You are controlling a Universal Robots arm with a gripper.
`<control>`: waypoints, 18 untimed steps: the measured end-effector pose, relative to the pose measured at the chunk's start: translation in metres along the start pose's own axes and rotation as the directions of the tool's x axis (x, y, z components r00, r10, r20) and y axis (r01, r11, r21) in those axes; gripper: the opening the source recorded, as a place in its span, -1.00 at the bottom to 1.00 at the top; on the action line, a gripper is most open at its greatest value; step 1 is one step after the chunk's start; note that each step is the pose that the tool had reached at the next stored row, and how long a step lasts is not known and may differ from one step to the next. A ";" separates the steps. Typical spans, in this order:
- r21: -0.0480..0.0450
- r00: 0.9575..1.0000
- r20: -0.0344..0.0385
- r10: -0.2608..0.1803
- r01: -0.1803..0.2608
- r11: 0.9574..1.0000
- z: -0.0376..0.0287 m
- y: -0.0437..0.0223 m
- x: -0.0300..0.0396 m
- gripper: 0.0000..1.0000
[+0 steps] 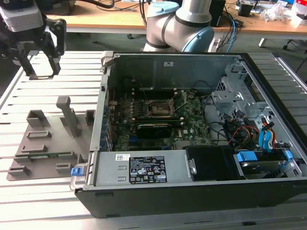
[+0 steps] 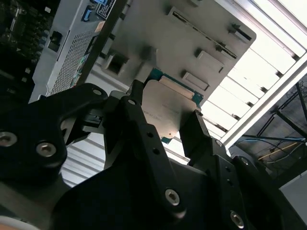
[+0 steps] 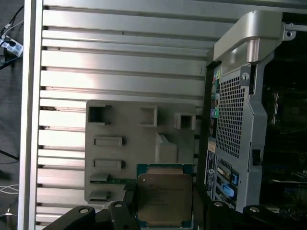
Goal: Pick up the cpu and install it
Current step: 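Pick up the cpu and move it towards the insertion slot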
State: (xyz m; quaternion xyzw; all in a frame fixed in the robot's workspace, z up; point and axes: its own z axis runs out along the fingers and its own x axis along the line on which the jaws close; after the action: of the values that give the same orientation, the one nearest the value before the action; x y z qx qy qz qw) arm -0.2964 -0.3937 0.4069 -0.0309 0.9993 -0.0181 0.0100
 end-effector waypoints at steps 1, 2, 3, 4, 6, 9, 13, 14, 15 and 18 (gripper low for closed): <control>0.000 1.000 0.000 0.000 0.000 1.000 0.0001 -0.0002 -0.0039 0.09; 0.000 1.000 0.000 0.000 0.000 1.000 0.0002 -0.0006 -0.0106 0.09; 0.000 1.000 0.000 0.000 0.000 1.000 0.0003 -0.0008 -0.0140 0.09; 0.000 1.000 0.000 0.000 0.000 1.000 0.0004 -0.0011 -0.0193 0.09; 0.000 1.000 0.000 0.000 0.000 1.000 0.0005 -0.0014 -0.0260 0.09; 0.000 1.000 0.000 0.000 0.000 1.000 0.0007 -0.0019 -0.0376 0.09; 0.000 1.000 -0.001 0.000 0.000 1.000 0.0012 -0.0028 -0.0575 0.09; 0.001 1.000 -0.001 0.000 0.000 1.000 0.0012 -0.0029 -0.0613 0.09; 0.001 1.000 -0.001 0.000 0.000 1.000 0.0013 -0.0030 -0.0635 0.09; 0.001 1.000 -0.001 0.000 0.000 1.000 0.0015 -0.0034 -0.0736 0.09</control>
State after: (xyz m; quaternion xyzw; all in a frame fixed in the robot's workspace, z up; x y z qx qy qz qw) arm -0.2227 -0.3925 0.4069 -0.0309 0.9993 -0.0184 0.0094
